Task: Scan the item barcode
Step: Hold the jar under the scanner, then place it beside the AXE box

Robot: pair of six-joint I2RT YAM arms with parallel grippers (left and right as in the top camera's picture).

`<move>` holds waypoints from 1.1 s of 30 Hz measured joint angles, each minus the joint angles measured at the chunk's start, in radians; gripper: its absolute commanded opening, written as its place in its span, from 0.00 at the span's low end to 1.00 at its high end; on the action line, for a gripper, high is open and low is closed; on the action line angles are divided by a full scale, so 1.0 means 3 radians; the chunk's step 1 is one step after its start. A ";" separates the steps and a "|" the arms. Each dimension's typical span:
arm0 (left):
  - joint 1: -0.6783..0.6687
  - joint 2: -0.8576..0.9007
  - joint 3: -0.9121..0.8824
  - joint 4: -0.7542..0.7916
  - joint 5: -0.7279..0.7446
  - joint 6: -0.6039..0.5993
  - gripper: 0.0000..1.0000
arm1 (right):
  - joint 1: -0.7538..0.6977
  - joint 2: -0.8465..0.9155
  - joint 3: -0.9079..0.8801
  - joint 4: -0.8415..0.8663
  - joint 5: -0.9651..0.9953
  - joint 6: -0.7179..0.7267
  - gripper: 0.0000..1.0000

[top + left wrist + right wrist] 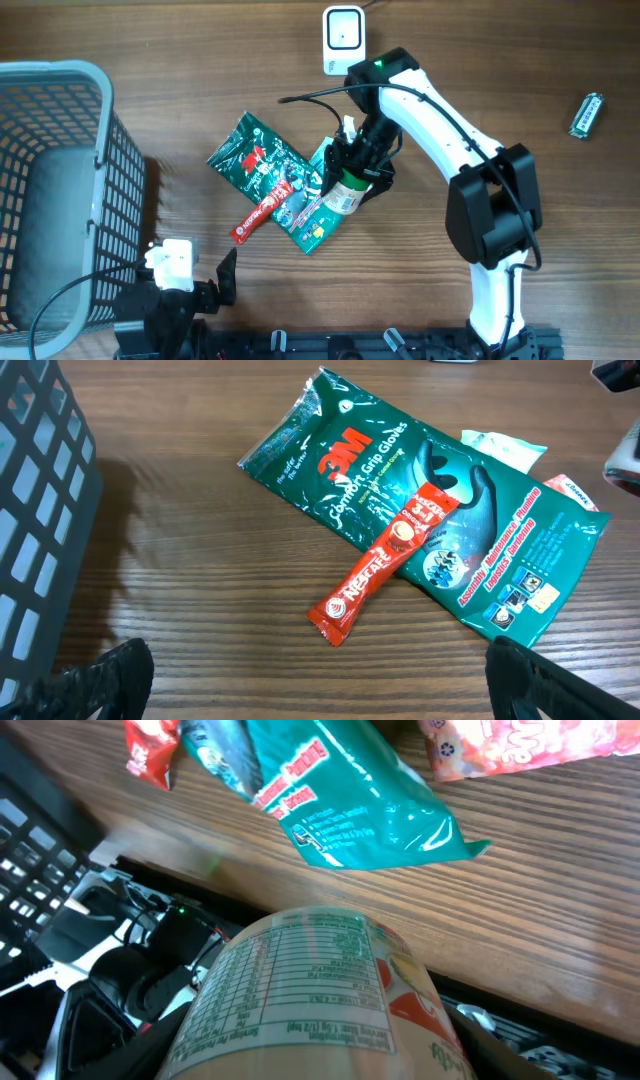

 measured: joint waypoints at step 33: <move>0.0000 -0.0003 -0.0001 0.0000 0.0000 -0.0001 1.00 | -0.0132 0.0547 -0.0106 0.6163 0.3445 0.0108 0.58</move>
